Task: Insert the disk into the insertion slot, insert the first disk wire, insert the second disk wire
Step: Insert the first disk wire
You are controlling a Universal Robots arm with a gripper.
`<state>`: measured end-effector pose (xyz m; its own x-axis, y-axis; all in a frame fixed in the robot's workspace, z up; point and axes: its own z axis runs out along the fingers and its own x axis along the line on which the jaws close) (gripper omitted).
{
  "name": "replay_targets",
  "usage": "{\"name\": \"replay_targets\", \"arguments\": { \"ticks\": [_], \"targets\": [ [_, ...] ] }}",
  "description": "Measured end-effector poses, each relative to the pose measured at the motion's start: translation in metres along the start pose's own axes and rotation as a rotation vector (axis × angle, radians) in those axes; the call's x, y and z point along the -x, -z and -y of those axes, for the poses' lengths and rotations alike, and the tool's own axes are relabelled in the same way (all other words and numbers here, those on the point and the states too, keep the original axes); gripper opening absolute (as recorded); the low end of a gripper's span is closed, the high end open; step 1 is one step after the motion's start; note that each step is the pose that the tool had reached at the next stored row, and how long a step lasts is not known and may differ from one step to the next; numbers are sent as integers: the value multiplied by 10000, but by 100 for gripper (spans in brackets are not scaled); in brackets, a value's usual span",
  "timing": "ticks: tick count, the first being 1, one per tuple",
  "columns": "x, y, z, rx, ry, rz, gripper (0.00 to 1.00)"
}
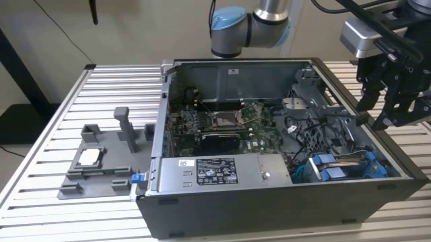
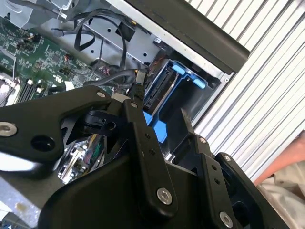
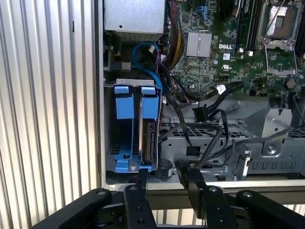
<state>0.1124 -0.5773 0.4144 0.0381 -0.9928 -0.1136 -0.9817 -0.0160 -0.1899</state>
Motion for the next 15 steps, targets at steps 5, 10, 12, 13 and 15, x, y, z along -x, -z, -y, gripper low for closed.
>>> {"name": "replay_targets", "arguments": {
  "ticks": [5,10,12,13,15],
  "targets": [
    [-1,-5,-2,-40,8,21,47],
    [-4,-39,-26,-279,132,141,47],
    [-3,-67,-50,-309,178,167,47],
    [3,-87,-57,-312,218,175,47],
    [22,-125,-63,-318,281,188,47]
  ]
}}
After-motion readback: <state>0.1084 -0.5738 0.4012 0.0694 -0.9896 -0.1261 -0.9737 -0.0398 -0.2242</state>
